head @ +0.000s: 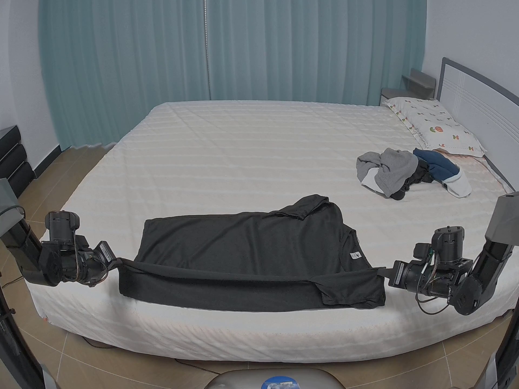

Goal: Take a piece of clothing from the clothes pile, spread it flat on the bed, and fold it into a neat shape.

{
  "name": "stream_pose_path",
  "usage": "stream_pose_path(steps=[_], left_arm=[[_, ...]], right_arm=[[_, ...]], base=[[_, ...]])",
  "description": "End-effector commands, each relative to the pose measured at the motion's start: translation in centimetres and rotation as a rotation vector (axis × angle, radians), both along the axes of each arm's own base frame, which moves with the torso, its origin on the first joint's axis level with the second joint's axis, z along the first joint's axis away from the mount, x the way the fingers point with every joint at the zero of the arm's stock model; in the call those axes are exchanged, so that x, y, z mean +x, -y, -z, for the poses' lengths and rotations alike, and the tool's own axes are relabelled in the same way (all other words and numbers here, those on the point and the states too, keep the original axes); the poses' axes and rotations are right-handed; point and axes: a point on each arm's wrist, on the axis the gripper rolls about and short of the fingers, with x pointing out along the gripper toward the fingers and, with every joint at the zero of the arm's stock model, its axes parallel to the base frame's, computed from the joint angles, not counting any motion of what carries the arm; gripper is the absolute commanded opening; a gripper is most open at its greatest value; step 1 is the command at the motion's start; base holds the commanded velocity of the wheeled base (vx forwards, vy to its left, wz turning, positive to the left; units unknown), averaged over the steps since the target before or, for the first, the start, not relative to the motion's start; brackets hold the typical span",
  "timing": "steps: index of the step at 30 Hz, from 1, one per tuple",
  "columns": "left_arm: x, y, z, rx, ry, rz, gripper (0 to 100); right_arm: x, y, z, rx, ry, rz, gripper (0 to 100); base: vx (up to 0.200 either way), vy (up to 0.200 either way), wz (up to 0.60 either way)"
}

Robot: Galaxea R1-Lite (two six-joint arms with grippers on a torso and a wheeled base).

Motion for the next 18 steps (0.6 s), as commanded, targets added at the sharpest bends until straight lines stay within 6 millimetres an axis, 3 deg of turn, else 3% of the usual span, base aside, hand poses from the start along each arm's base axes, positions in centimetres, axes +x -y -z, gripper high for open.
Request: stream_pose_path(steps=[1,8,18], left_arm=[[2.1,0.3,2.1,-0.024,-0.039,0.002,0],[3.8,0.7,3.6,-0.043,-0.066,-0.034,0],[4.7,1.2,4.5,-0.035,-0.075,-0.055,0]], right_arm=[[2.4,-0.4,3.5,0.022,-0.026,0.019,0],[3.5,-0.5,6.6,0.046,0.005,0.054,0],[4.5,-0.6,7.2,0.08,0.054,0.13,0]], base=[[0.0,0.0,0.0],[0.0,0.0,0.0],[0.0,0.0,0.0]])
